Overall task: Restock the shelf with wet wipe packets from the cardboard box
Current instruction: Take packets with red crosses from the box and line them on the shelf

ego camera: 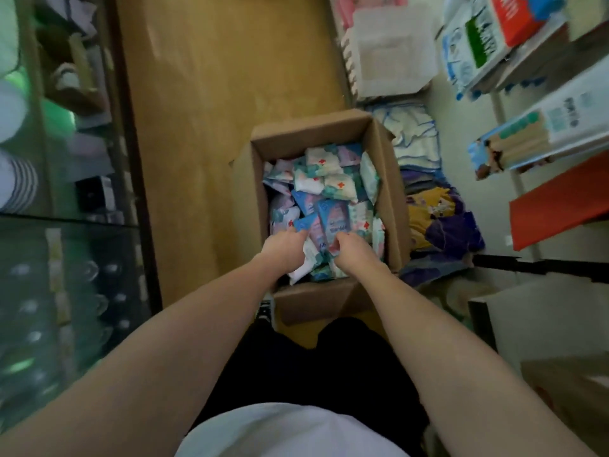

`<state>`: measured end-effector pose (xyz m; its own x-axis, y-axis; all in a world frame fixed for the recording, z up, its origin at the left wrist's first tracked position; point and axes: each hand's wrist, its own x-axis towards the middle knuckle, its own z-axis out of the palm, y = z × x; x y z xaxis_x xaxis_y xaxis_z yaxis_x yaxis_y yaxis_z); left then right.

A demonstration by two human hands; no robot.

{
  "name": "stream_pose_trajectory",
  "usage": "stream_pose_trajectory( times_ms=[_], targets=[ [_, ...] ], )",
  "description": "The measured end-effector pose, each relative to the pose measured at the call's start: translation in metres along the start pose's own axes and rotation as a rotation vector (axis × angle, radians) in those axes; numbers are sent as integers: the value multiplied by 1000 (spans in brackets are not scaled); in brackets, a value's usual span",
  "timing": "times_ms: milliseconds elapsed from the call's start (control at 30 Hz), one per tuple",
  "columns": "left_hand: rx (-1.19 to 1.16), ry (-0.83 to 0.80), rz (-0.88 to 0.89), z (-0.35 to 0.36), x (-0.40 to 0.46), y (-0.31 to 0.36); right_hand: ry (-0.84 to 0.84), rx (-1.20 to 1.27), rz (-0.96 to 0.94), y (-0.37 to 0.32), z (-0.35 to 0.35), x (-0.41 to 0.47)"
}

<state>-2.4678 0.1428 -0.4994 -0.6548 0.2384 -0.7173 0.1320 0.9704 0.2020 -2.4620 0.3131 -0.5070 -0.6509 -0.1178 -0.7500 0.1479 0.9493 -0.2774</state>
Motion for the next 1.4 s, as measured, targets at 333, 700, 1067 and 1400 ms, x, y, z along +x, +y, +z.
stream_pose_trajectory(
  times_ms=[333, 700, 1067, 1400],
  targets=[
    [-70, -124, -132, 47, 48, 12, -351, -202, -71, 28, 17, 52],
    [-180, -22, -214, 43, 52, 23, -434, -327, -122, 27, 19, 65],
    [-142, -32, -114, 41, 46, 29, -478, -410, -76, 20, 6, 65],
    [-89, -42, -130, 45, 38, 20, -483, -375, -17, 14, 1, 63]
  ],
)
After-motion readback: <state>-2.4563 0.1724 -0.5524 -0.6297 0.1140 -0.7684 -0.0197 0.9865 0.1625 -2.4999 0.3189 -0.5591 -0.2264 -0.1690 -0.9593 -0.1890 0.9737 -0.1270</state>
